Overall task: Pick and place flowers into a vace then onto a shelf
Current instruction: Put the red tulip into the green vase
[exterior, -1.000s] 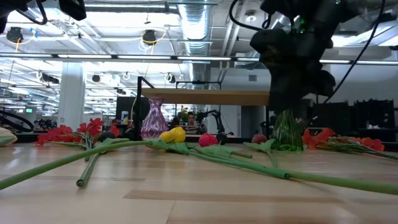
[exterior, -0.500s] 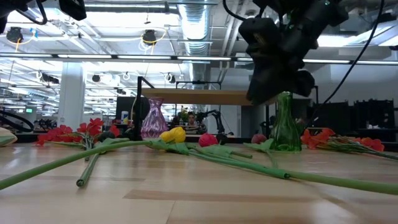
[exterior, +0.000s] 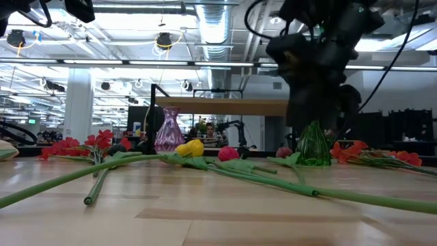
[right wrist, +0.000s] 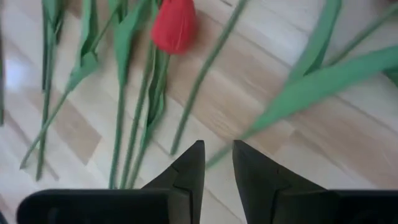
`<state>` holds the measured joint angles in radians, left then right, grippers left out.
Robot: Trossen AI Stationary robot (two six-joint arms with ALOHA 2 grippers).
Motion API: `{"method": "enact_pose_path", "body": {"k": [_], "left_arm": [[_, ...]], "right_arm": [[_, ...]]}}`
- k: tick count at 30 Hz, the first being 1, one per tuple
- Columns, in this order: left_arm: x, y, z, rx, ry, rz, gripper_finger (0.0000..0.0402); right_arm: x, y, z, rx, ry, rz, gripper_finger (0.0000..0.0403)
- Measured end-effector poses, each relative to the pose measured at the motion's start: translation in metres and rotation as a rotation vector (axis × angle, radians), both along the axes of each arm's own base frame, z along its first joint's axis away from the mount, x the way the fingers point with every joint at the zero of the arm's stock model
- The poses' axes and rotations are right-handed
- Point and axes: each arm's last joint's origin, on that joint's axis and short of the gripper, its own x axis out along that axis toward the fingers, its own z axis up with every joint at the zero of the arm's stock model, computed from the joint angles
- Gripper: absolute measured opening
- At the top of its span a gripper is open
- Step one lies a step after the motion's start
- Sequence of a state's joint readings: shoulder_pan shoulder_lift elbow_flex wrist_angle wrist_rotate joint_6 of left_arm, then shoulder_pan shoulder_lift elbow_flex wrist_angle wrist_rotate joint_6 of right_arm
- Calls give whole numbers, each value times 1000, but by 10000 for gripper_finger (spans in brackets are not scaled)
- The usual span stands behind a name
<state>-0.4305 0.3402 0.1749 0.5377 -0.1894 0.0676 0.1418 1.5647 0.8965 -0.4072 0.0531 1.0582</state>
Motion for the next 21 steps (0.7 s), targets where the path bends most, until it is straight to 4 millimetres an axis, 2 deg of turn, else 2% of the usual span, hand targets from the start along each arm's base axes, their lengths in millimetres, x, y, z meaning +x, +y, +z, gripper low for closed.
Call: {"method": "enact_pose_path", "body": {"k": [10, 15, 21], "left_arm": [[0, 0, 0, 0, -1, 0, 0], [0, 0, 0, 0, -1, 0, 0], [0, 0, 0, 0, -1, 0, 0]], "right_arm": [[8, 5, -45, 20, 153, -68, 78], [9, 6, -46, 18, 151, -71, 78], [10, 6, -38, 27, 109, -68, 78]]}}
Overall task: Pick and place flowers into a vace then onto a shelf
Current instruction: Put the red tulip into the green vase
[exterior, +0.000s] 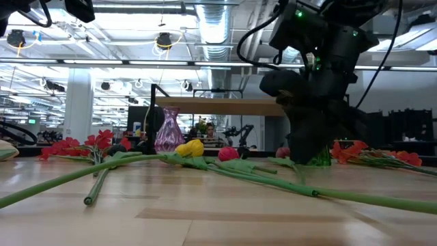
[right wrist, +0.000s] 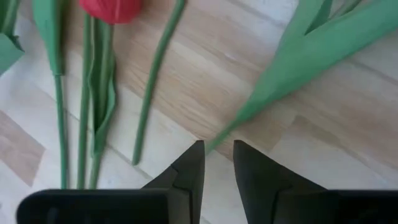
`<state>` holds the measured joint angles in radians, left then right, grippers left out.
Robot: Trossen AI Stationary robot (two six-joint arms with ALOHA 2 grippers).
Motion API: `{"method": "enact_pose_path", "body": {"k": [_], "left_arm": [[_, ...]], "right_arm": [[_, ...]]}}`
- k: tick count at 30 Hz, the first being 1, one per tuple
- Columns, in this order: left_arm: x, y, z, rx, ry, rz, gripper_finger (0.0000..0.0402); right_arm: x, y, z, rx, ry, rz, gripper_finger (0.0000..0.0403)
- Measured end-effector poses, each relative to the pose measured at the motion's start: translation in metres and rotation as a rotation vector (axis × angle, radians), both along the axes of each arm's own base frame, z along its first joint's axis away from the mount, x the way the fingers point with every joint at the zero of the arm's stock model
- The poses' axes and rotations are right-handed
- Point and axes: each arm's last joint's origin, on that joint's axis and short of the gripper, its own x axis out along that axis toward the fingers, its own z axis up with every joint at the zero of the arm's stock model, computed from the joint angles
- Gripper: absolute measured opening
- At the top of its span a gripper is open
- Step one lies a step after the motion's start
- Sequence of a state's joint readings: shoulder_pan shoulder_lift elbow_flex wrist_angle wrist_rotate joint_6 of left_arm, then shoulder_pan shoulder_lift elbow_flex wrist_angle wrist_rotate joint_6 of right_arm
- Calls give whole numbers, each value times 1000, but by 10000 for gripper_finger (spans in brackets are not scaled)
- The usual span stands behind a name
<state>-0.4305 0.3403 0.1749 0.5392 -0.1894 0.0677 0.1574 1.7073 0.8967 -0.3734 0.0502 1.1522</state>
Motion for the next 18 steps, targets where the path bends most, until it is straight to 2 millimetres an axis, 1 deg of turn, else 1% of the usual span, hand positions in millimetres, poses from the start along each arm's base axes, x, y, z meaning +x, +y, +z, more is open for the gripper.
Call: {"method": "enact_pose_path", "body": {"k": [11, 14, 18], "left_arm": [[0, 0, 0, 0, -1, 0, 0], [0, 0, 0, 1, -1, 0, 0], [0, 0, -1, 48, -1, 17, 0]], "right_arm": [[2, 0, 2, 0, -28, 11, 78], [4, 1, 3, -4, -55, 69, 78], [7, 2, 4, -17, -86, 112, 77]]}}
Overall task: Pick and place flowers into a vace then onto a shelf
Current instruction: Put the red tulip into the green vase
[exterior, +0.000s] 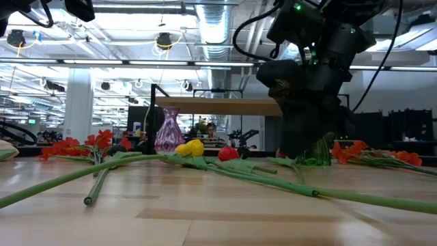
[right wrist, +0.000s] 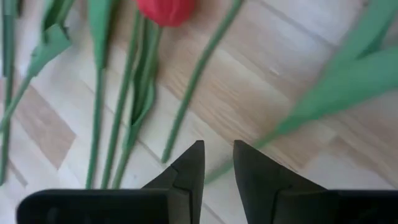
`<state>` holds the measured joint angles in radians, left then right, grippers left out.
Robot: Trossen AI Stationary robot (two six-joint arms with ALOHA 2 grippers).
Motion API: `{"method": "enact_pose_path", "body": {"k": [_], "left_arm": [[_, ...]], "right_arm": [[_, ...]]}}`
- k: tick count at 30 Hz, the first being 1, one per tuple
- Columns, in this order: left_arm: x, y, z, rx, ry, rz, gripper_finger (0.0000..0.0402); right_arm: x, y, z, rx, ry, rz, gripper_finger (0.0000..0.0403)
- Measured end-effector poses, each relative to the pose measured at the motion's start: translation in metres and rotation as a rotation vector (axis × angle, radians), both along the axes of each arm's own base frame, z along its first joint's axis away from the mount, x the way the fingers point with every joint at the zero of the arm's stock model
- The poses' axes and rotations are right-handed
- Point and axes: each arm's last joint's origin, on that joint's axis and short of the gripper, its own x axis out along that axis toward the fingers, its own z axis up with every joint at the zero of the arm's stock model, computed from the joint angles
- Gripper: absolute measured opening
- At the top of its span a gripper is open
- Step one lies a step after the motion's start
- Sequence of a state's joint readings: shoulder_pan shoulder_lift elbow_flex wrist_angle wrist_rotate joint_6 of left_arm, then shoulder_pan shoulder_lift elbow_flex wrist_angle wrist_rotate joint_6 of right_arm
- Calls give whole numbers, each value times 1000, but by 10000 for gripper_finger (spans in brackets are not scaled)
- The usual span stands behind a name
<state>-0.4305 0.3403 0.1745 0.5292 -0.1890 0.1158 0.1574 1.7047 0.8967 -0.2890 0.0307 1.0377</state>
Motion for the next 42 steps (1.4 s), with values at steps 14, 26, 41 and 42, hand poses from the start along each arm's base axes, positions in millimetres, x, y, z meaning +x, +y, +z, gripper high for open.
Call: {"method": "enact_pose_path", "body": {"k": [14, 26, 41, 42], "left_arm": [[2, -2, -6, 168, 25, 11, 0], [10, -5, -9, 266, 23, 55, 0], [14, -7, -11, 246, 47, 46, 57], [15, -7, -12, 249, 52, 46, 67]], "right_arm": [[19, 73, 58, -385, -557, 582, 77], [35, 105, 122, -833, -1021, 717, 79], [42, 99, 133, -972, -986, 704, 253], [42, 99, 132, -970, -981, 705, 263]]}}
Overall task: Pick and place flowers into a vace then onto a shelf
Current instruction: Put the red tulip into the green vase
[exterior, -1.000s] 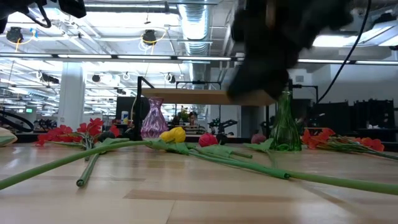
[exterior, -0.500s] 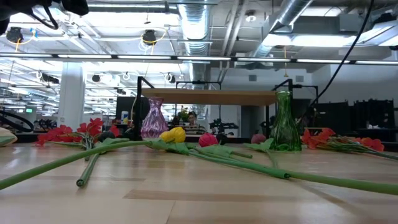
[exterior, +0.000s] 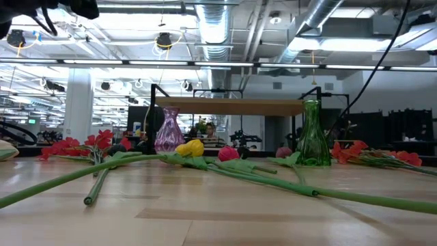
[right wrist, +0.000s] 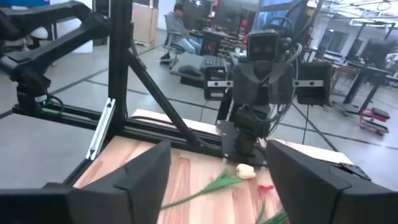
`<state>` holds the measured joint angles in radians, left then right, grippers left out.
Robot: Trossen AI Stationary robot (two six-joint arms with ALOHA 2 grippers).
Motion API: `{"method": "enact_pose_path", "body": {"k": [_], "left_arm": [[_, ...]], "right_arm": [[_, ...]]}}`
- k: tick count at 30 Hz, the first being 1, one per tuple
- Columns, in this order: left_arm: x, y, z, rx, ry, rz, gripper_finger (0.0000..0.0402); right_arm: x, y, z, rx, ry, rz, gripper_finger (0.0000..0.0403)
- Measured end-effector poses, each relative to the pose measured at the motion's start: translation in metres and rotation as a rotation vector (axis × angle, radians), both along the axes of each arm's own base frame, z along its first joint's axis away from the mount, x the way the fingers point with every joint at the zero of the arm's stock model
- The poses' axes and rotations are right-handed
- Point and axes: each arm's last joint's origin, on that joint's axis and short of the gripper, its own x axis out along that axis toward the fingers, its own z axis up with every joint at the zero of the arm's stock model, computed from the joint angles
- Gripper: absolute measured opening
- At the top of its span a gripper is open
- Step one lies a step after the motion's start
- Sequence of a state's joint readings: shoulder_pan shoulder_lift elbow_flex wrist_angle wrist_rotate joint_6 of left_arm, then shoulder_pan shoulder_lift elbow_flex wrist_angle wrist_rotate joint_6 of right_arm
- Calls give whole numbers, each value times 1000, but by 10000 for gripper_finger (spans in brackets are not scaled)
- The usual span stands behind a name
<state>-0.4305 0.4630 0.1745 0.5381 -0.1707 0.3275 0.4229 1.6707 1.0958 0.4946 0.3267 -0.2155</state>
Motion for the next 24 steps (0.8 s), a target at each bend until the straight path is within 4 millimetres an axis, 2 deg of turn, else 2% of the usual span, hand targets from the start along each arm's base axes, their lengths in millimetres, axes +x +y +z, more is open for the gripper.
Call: {"method": "enact_pose_path", "body": {"k": [4, 8, 17, 24], "left_arm": [[2, -1, -1, 4, 10, -2, 104], [2, -1, -1, -4, 2, -3, 122], [2, -1, 0, -23, 7, -8, 126], [2, -1, 0, -25, 8, -9, 126]], "right_arm": [[-1, -1, -5, 26, 52, -54, 278], [-4, 0, -14, 80, 135, -146, 279], [-9, -9, -32, 362, 285, -350, 276], [-17, -26, -54, 526, 471, -538, 276]]}}
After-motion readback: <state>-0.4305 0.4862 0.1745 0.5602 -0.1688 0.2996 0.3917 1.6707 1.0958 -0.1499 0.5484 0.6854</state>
